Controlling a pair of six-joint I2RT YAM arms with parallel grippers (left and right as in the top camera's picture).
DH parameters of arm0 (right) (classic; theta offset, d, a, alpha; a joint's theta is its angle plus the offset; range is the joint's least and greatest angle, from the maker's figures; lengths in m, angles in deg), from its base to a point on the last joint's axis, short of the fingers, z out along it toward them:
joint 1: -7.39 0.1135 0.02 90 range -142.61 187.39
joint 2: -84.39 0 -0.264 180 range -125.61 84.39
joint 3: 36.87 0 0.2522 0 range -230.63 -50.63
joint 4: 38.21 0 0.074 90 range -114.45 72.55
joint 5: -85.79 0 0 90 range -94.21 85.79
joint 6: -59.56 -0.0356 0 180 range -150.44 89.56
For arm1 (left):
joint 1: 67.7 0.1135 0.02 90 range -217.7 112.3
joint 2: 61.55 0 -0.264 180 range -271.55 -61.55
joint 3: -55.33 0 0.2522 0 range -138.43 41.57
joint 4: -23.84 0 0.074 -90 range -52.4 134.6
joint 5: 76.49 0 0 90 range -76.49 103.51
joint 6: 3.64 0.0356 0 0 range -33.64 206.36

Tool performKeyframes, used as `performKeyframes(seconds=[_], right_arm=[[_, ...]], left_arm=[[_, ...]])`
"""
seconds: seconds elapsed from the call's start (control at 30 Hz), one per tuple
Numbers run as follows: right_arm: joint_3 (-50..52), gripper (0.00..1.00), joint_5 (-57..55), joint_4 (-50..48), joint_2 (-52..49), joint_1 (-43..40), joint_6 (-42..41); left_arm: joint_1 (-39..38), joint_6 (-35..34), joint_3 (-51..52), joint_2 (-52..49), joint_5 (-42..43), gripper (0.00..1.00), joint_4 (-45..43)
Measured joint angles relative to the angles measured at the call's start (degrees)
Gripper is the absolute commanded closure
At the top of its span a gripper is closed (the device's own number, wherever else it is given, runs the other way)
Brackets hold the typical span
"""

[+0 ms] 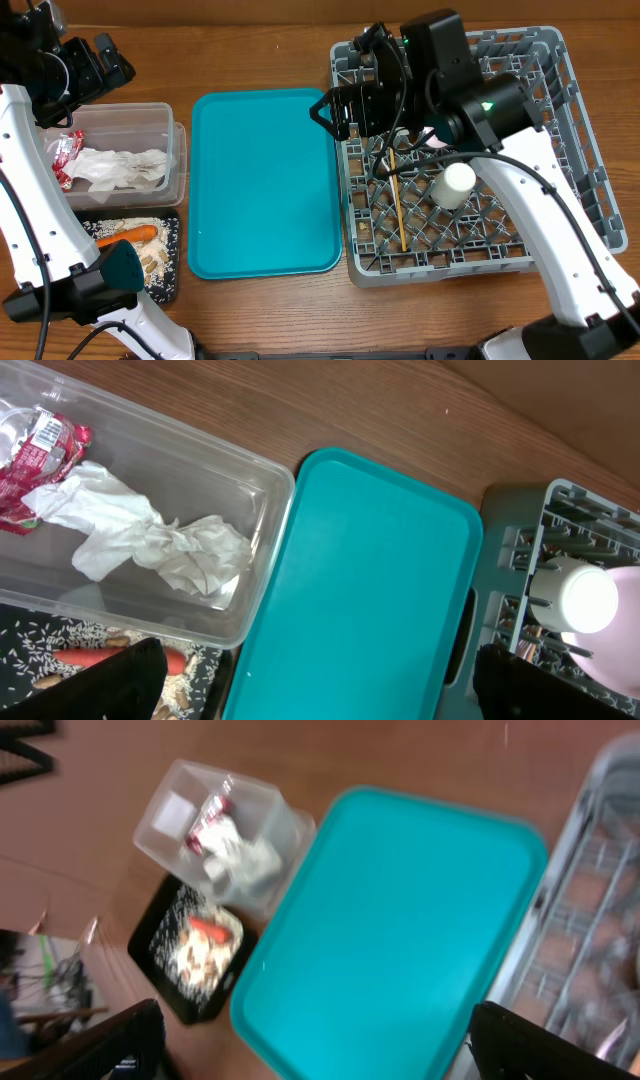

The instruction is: Sort waste into correct bins and load items into the dishwasher

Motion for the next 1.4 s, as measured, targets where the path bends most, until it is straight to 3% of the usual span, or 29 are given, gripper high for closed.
performKeyframes(seconds=[0.2,0.5,0.9,1.13,1.4], right_arm=[[0.0,0.00,-5.0,-4.4,15.2,0.0,2.4],[2.1,0.00,-19.1,3.0,40.3,0.0,3.2],[26.9,0.00,-25.1,5.5,70.3,-11.1,3.4],[53.0,0.00,-26.0,-13.2,88.2,-14.0,3.5],[78.2,0.00,-26.0,-37.0,92.1,-14.7,3.7]], left_arm=[[0.0,0.0,0.0,0.0,0.0,0.00,0.0],[0.0,0.0,0.0,0.0,0.0,0.00,0.0],[0.0,0.0,0.0,0.0,0.0,0.00,0.0],[0.0,0.0,0.0,0.0,0.0,0.00,0.0],[0.0,-0.2,0.0,0.0,0.0,0.00,0.0]])
